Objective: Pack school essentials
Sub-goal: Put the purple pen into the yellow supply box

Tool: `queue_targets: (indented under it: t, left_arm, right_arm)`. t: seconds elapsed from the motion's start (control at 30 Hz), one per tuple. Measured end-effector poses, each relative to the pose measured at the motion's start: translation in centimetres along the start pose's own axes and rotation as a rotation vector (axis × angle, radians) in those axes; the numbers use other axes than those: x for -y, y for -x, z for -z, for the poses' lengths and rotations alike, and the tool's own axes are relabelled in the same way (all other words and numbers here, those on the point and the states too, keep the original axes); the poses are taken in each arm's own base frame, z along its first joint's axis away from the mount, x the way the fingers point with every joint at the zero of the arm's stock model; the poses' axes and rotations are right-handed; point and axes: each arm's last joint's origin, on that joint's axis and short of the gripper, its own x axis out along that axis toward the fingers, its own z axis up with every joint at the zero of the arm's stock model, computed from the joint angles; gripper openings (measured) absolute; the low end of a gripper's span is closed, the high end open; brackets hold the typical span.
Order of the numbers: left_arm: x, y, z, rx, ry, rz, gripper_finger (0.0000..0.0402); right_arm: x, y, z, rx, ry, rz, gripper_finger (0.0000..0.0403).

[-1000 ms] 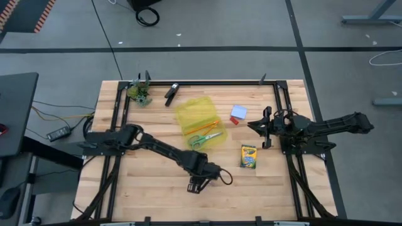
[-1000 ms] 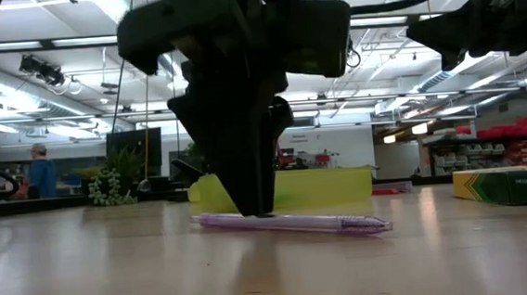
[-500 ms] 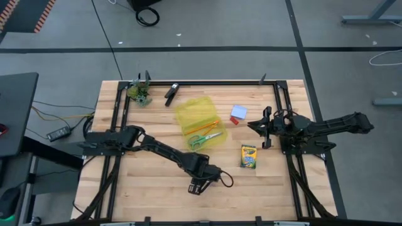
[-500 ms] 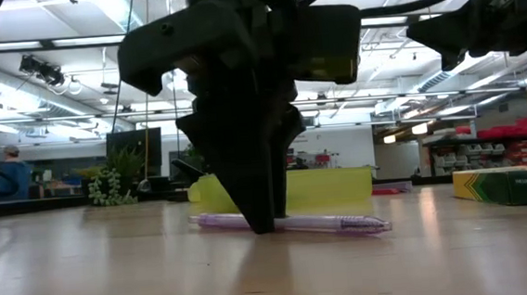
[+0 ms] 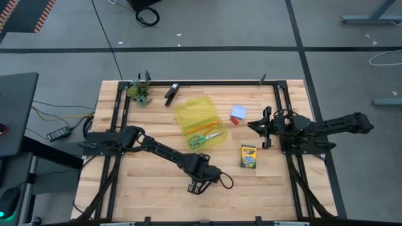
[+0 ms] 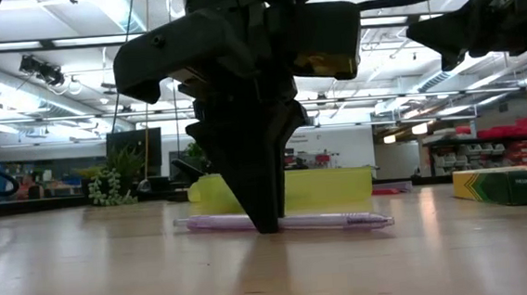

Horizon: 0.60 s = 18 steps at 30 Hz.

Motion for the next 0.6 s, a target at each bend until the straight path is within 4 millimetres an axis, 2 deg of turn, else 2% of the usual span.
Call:
queue_targets:
  t: [0.23, 0.43, 0.6]
  left_arm:
    - [-1.1, 1.5, 0.2, 0.008, 0.048, -0.013, 0.0014]
    - [-2.2, 2.9, 0.2, 0.031, 0.072, -0.040, 0.0019]
    - [-3.8, 4.4, 0.3, 0.052, 0.108, -0.054, 0.0017]
  right_arm:
    - [0.0, 0.0, 0.0, 0.000, 0.000, 0.000, 0.0051]
    - [0.0, 0.0, 0.0, 0.000, 0.000, 0.000, 0.0051]
    - [0.0, 0.0, 0.0, 0.000, 0.000, 0.000, 0.0051]
